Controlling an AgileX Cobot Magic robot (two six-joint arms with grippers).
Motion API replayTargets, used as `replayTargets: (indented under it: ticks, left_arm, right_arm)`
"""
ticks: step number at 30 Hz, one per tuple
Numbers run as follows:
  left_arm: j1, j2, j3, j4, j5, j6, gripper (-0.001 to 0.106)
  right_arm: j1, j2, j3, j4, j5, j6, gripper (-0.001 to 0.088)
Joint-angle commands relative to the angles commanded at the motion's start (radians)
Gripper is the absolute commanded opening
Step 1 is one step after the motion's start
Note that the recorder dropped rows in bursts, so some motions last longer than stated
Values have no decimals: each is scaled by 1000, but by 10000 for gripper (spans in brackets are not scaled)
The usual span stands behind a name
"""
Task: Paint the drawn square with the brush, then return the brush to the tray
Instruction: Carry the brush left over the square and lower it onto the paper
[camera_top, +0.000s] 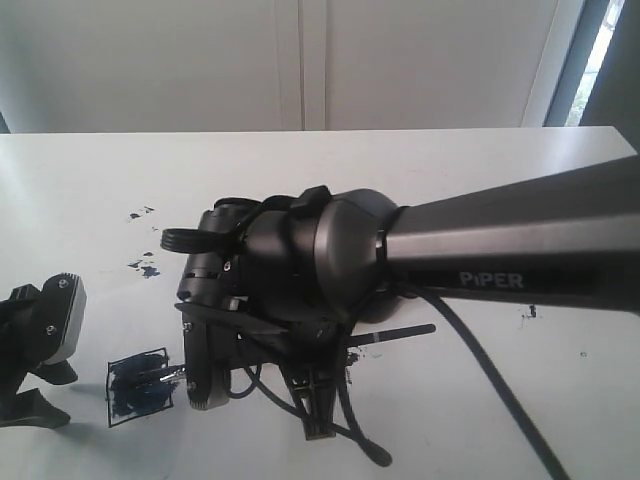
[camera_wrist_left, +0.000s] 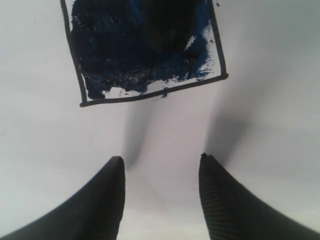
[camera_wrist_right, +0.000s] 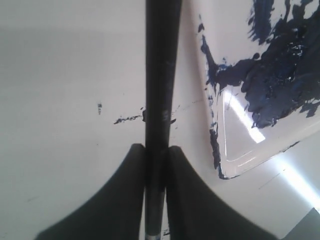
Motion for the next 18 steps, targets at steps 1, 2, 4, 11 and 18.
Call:
replayTargets:
  ticks: [1, 2, 4, 11, 18]
  left_arm:
    - [0, 0, 0, 0, 0, 0, 519]
    - [0, 0, 0, -4, 0, 0, 519]
    - [0, 0, 0, -12, 0, 0, 519]
    - [0, 0, 0, -13, 2, 0, 519]
    - [0, 0, 0, -13, 2, 0, 519]
  right_arm:
    - [0, 9, -12, 0, -3, 3, 0]
    - [0, 16, -23, 0, -4, 6, 0]
    - [0, 31, -41, 0, -8, 6, 0]
    - [0, 68, -68, -50, -8, 35, 0]
    - [0, 103, -70, -92, -1, 77, 0]
